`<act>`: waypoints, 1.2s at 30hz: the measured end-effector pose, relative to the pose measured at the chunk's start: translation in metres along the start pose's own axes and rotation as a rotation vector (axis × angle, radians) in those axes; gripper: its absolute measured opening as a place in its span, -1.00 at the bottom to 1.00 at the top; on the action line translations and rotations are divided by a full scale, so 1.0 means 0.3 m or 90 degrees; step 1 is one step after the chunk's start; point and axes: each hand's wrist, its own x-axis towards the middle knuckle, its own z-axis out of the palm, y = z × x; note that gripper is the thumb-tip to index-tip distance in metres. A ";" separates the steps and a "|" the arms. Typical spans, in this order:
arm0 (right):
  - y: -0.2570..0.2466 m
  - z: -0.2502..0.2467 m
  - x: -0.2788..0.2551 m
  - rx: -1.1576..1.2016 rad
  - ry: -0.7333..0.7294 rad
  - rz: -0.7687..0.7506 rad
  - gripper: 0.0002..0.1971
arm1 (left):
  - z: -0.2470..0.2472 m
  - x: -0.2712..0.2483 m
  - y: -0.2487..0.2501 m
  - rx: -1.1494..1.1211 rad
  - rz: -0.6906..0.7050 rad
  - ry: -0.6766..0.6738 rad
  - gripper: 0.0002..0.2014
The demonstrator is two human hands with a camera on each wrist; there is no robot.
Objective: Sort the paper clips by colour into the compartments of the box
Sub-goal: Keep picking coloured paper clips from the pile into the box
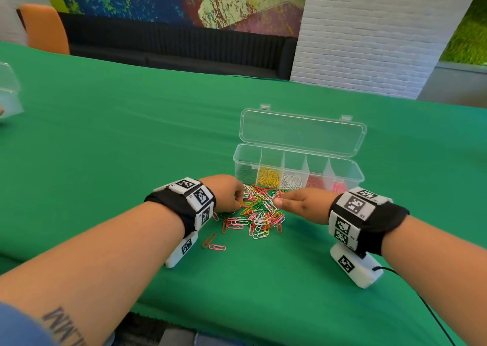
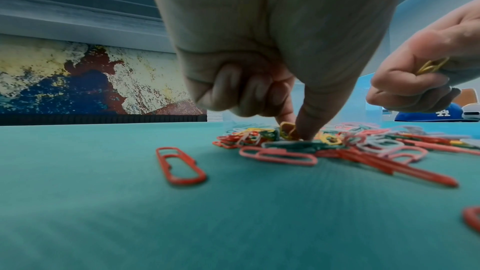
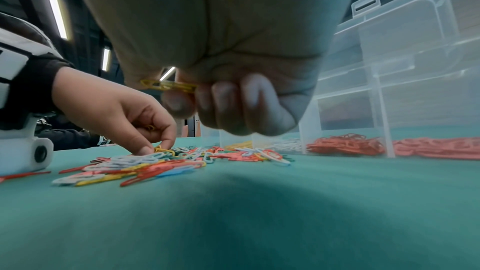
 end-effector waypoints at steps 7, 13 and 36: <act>-0.007 -0.004 0.004 0.031 0.067 0.020 -0.43 | 0.001 0.003 -0.003 -0.076 -0.006 -0.015 -0.81; -0.001 0.011 0.036 0.000 0.108 0.054 -0.74 | -0.001 -0.003 0.005 -0.134 -0.025 0.010 -0.75; -0.042 0.031 0.057 -0.014 0.050 -0.034 -0.90 | -0.032 -0.029 0.023 -0.231 -0.053 0.023 -0.57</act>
